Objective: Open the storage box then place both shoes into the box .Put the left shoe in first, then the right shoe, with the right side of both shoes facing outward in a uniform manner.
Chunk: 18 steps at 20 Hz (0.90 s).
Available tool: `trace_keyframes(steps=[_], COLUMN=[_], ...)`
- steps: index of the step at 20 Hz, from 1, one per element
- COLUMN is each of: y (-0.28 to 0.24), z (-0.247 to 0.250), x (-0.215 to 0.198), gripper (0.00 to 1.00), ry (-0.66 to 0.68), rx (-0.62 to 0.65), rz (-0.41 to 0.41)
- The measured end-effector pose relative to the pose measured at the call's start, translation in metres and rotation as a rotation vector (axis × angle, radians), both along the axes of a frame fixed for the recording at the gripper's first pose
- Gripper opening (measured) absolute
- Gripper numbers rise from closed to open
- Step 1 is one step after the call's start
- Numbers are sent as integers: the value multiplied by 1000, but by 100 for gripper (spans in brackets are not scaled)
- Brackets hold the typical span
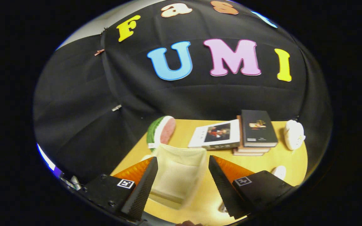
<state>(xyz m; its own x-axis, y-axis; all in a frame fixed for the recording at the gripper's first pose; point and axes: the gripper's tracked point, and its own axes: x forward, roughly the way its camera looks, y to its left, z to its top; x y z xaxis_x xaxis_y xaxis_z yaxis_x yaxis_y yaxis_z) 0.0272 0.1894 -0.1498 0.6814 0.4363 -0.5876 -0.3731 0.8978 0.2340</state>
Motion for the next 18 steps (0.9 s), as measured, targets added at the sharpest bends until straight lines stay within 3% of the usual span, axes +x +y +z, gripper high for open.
trace_keyframes(steps=[5, 9, 18], y=[-92, -141, -183], z=[-77, -151, -272], x=[-5, -25, -50], gripper=[99, 99, 99], ry=[85, 213, 468], rx=[-123, -237, -274], rz=[-106, -136, -158])
